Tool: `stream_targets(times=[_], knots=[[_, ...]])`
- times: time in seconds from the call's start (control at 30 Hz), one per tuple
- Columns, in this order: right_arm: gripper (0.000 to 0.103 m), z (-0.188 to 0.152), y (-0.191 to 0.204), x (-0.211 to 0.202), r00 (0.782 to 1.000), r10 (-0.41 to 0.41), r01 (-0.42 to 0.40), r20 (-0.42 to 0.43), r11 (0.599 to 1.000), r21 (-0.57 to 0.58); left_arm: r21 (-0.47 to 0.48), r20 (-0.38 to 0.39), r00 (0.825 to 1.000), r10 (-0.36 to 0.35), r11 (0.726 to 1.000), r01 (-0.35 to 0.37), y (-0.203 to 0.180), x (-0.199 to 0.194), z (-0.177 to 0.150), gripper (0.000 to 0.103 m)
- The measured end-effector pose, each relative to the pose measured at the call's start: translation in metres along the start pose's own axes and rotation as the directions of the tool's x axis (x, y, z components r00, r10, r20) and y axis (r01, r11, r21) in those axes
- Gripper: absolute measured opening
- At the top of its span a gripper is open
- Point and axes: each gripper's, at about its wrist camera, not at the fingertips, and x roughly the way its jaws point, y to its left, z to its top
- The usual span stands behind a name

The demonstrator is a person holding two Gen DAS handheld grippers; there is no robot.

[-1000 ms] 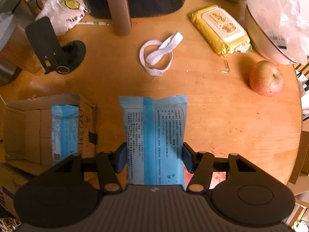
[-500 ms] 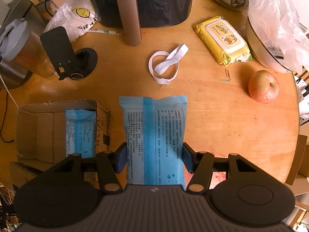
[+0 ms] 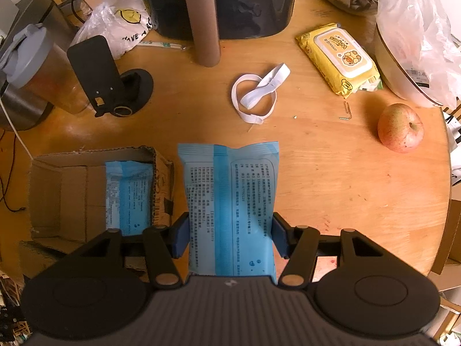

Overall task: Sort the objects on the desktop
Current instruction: 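Lift the smaller blue packet with the right gripper and carry it toward the box, then carry the held packet with the right gripper over the open box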

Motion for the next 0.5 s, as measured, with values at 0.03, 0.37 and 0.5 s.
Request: stream_targets(times=[0.03,0.37,0.5], knots=[[0.055,0.0,0.001,0.0,1.0,0.001,-0.001,0.0,1.0,0.0,0.0,0.0,1.0,-0.001,1.0,0.001,0.0,0.0,0.0,0.103],[0.055,0.0,0.019,-0.002,1.0,0.019,-0.019,0.001,1.0,-0.007,0.003,0.003,1.0,-0.005,1.0,0.005,0.002,0.0,-0.001,0.103],[0.055,0.0,0.027,-0.002,1.0,0.026,-0.026,0.002,1.0,-0.01,0.003,0.004,1.0,-0.005,1.0,0.005,0.003,0.0,-0.002,0.103]])
